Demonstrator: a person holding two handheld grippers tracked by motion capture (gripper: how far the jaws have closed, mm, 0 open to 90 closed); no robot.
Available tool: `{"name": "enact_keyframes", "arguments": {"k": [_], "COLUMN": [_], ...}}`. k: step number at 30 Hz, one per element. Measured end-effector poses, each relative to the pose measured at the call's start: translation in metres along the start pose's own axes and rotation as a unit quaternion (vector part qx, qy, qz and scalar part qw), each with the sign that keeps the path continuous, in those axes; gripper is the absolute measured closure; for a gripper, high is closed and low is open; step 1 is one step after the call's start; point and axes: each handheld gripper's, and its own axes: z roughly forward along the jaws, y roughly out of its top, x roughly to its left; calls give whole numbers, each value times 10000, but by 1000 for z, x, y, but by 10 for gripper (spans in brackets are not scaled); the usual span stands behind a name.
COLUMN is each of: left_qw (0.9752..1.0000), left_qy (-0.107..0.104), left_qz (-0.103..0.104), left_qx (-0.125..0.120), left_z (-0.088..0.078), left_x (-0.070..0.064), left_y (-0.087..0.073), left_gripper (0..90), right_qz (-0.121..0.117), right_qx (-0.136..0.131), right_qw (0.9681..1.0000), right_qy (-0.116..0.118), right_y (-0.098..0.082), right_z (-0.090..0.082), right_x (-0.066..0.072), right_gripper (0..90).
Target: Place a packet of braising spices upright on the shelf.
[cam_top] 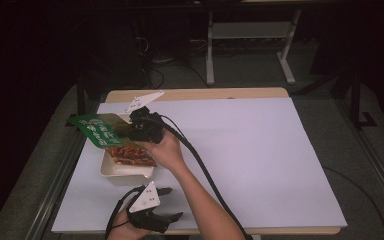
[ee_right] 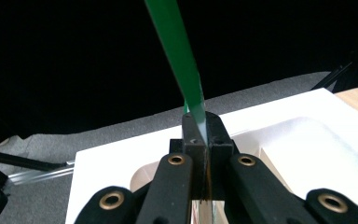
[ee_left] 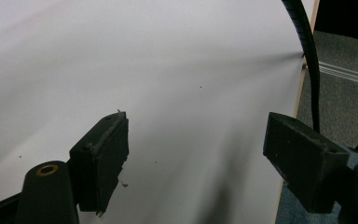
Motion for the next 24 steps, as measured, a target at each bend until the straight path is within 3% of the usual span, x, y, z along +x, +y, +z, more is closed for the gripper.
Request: {"name": "enact_keyframes", "arguments": {"k": [8,14,24], "left_qw": [9999,10000,10000], "left_qy": [1,-25,-39], "left_qz": [99,77,61], "left_qx": [33,28,-1], "left_z": [1,2,3], "left_x": [-1,-3,-4], "left_y": [0,0,0], "left_gripper": [218,218,219], "right_qz": [174,495,635], "right_qx": [-71,-311,-457], "right_qw": [9998,9979,9961], "right_qy": [-65,-277,-412], "right_y": [-13,-23,-37], "right_z": [5,6,8], "right_x": [-4,-10,-15], "right_gripper": [893,893,892]}}
